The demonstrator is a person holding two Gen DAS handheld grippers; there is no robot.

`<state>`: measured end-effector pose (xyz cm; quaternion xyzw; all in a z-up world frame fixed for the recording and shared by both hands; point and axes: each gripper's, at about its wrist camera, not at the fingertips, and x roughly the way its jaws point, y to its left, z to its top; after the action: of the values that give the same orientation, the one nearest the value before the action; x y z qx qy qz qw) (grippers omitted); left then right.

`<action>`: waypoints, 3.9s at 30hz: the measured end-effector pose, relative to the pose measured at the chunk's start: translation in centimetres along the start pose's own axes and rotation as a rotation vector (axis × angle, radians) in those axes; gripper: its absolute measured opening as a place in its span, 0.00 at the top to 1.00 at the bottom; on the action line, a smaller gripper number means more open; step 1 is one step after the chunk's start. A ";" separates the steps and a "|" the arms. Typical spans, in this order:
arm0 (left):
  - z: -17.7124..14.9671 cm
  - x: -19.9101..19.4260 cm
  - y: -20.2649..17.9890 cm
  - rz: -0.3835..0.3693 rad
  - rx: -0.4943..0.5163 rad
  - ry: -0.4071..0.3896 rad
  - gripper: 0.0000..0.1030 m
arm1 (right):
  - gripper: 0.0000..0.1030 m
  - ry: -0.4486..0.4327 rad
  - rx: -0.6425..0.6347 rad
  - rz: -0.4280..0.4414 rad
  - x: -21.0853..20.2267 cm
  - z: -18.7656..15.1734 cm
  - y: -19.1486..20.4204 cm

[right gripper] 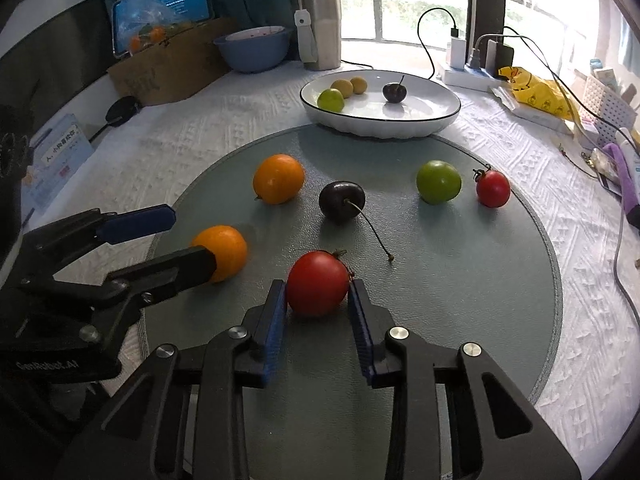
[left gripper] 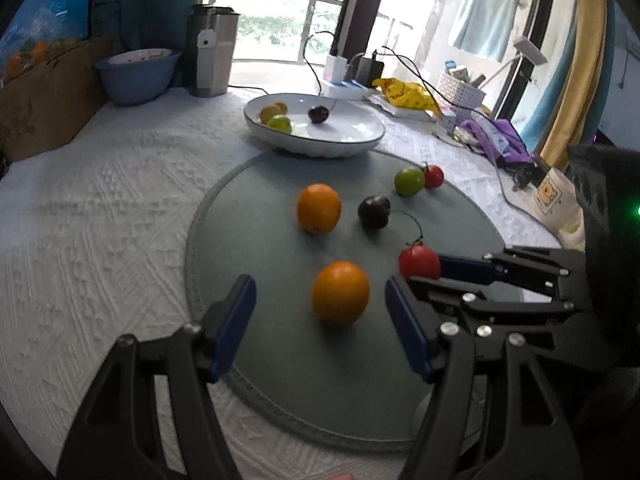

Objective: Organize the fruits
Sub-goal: 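Grasp the orange with the left tool while the right tool grasps the red tomato, then carry the orange and red tomato into the white bowl and open both tools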

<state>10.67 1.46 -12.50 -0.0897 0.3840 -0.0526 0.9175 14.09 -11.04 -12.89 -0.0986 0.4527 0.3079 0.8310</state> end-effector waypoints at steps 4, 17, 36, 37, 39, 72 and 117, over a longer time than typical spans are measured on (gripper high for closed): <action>-0.1 0.7 -0.7 0.007 0.029 0.024 0.34 | 0.68 -0.014 0.003 0.009 -0.5 -0.1 -0.4; 0.0 2.0 -1.6 0.028 0.065 0.078 0.67 | 0.68 -0.065 0.013 0.013 -2.2 0.6 -1.5; 3.0 0.9 -2.7 0.025 0.081 0.024 0.67 | 0.68 -0.114 0.005 0.008 -3.4 3.0 -3.1; 3.3 0.9 -2.7 0.025 0.083 0.020 0.67 | 0.68 -0.116 0.005 0.006 -3.5 3.2 -3.2; 3.7 0.9 -2.7 0.025 0.083 0.014 0.67 | 0.68 -0.120 0.007 0.005 -3.5 3.5 -3.5; 12.9 7.3 -0.5 0.000 0.082 -0.028 0.67 | 0.68 -0.125 -0.008 -0.051 0.5 12.4 -9.7; 19.4 17.3 2.9 0.028 0.065 0.079 0.66 | 0.68 -0.008 -0.020 -0.019 11.3 19.8 -12.9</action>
<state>36.64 3.84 -11.75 -0.0524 0.4194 -0.0558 0.9046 40.00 -7.72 -12.25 -0.1098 0.4453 0.3046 0.8348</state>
